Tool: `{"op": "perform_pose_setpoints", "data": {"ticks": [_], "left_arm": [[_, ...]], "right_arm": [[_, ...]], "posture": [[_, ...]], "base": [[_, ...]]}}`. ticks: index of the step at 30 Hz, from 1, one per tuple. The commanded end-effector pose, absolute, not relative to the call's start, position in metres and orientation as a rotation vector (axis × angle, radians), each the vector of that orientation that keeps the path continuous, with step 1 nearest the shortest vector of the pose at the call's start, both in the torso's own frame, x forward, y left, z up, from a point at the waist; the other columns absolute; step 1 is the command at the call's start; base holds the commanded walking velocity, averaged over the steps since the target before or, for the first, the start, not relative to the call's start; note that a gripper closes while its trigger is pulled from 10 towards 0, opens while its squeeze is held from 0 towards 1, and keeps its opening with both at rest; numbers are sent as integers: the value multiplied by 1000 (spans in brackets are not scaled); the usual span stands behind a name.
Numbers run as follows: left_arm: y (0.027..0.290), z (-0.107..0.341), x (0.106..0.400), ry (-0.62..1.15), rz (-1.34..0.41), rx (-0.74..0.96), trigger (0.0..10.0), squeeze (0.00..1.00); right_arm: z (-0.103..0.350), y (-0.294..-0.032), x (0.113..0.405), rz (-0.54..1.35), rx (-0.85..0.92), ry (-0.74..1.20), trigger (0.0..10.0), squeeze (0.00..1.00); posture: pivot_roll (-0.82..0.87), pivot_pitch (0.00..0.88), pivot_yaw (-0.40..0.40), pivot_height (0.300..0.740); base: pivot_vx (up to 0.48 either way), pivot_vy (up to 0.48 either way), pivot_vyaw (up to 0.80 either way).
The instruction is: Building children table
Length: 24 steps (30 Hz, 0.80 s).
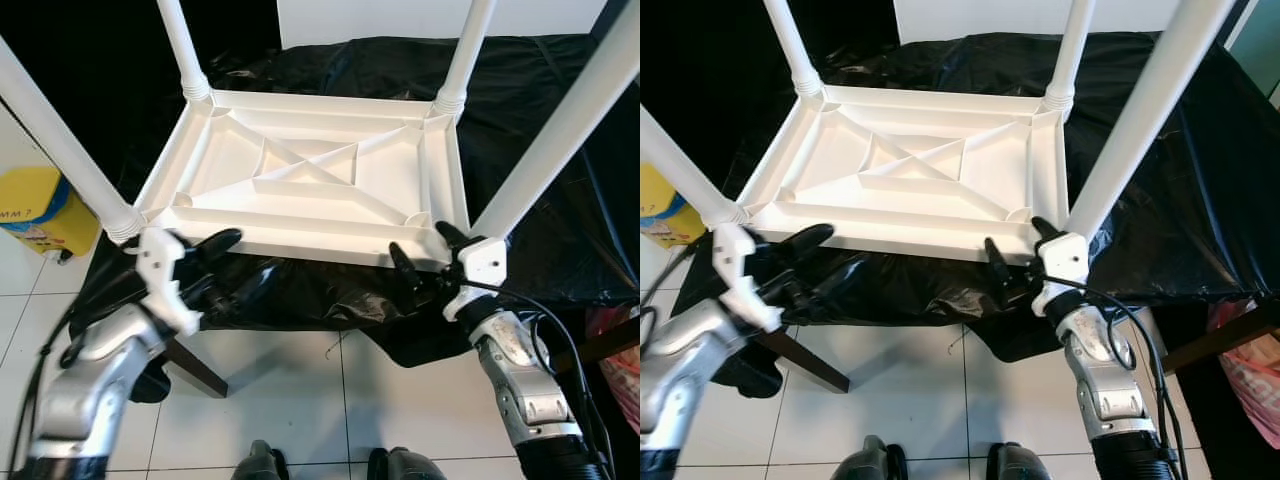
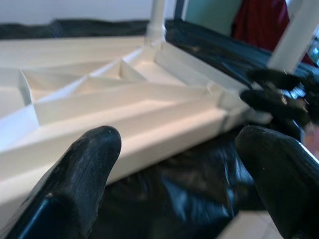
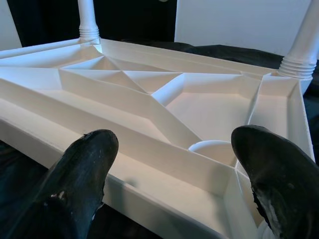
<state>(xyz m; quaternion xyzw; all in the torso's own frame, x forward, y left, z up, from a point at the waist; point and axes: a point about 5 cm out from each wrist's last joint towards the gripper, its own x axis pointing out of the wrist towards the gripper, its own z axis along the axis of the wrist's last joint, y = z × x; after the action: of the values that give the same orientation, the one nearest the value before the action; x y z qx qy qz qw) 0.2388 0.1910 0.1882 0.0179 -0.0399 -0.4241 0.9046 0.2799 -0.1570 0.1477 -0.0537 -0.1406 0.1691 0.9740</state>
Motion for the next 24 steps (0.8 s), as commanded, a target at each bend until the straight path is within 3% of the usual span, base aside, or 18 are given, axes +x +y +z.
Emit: {"op": "perform_pose_setpoints", "data": {"ticks": [1, 3, 7, 9, 16, 19, 24], "left_arm": [[202, 188, 232, -47, -874, 38, 10000, 0], [216, 190, 225, -8, -847, 58, 10000, 0], [221, 191, 222, 3, -837, 65, 10000, 0], [256, 184, 218, 92, -746, 111, 10000, 0], [298, 184, 218, 164, -633, 181, 10000, 0], [330, 187, 228, 196, -535, 222, 10000, 0], [361, 197, 249, 174, -403, 277, 10000, 0]], "right_arm": [[144, -172, 281, 276, -120, -271, 10000, 0], [143, -177, 284, 266, -131, -267, 10000, 0], [142, -178, 285, 263, -134, -266, 10000, 0], [140, -187, 288, 237, -152, -258, 10000, 0], [140, -196, 290, 224, -174, -256, 10000, 0], [139, -202, 290, 222, -190, -251, 10000, 0], [138, -205, 292, 236, -208, -246, 10000, 0]], "posture": [[28, 170, 19, 740], [36, 174, 21, 740], [36, 174, 21, 740], [43, 176, 28, 740], [44, 177, 36, 740], [45, 177, 36, 740], [43, 174, 34, 740]], "base": [[0, 0, 0], [0, 0, 0], [0, 0, 0], [0, 0, 0], [0, 0, 0], [0, 0, 0], [0, 0, 0]]}}
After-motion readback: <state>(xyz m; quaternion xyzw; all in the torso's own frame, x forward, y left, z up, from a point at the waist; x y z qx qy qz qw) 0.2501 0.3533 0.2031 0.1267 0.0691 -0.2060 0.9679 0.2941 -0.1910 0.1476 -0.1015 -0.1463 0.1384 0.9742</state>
